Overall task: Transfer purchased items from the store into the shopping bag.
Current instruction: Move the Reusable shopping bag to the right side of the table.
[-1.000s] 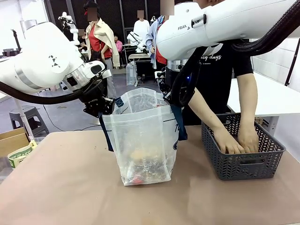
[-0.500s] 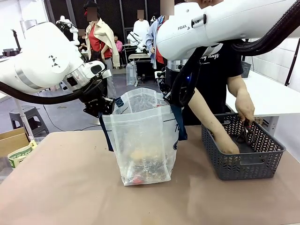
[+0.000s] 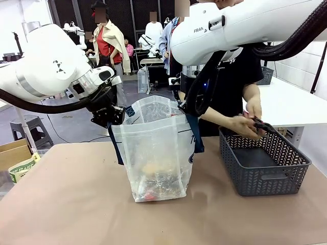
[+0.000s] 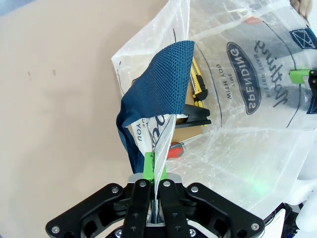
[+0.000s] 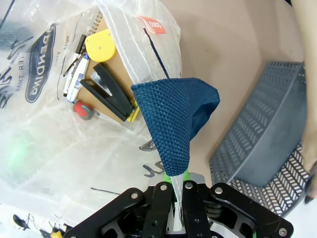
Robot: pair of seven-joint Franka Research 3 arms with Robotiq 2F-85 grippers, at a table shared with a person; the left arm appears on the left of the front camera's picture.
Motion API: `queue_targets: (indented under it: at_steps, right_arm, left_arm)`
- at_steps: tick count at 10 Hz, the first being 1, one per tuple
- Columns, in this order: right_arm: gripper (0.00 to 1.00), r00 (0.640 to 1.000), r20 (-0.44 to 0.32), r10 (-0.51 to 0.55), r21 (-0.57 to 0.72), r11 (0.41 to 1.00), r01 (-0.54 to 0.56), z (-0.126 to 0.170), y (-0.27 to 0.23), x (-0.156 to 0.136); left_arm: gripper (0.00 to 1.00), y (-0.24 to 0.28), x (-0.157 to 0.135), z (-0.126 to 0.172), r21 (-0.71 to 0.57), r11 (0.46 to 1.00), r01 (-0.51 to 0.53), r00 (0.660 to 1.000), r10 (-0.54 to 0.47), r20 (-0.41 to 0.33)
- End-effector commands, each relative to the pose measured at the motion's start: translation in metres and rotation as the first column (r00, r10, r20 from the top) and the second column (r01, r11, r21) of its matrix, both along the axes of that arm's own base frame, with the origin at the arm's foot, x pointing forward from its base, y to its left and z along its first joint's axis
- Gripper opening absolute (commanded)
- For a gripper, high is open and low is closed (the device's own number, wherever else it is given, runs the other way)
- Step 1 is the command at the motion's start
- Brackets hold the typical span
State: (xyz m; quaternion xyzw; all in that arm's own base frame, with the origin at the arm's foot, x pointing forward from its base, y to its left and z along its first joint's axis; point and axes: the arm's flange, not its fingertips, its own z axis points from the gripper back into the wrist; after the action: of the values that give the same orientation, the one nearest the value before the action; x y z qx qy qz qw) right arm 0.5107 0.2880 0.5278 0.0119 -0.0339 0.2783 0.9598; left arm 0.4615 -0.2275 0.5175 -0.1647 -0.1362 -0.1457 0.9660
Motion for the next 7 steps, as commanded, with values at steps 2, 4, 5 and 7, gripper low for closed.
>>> queue_targets:
  at_steps: [2, 4, 5, 7]
  right_arm:
    - [0.0, 1.0, 0.003, 0.0, 0.001, 1.0, 0.0, 0.0007, -0.0004, 0.0002]
    - [0.0, 1.0, 0.003, 0.0, 0.001, 1.0, 0.0, 0.0007, -0.0004, 0.0002]
    - [0.0, 1.0, 0.003, 0.0, 0.001, 1.0, 0.0, 0.0007, -0.0004, 0.0002]
    - [0.0, 1.0, 0.003, 0.0, 0.001, 1.0, 0.0, 0.0007, -0.0004, 0.0002]
  left_arm:
    - [0.0, 0.0003, -0.0005, -0.001, 0.001, 1.0, 0.0, 1.0, 0.0, -0.001]
    - [0.0, 0.0003, -0.0005, -0.001, 0.001, 1.0, 0.0, 1.0, 0.0, -0.001]
    - [0.0, 0.0003, -0.0005, -0.001, 0.001, 1.0, 0.0, 1.0, 0.0, -0.001]
    - [0.0, 0.0003, -0.0005, -0.001, 0.001, 1.0, 0.0, 1.0, 0.0, -0.001]
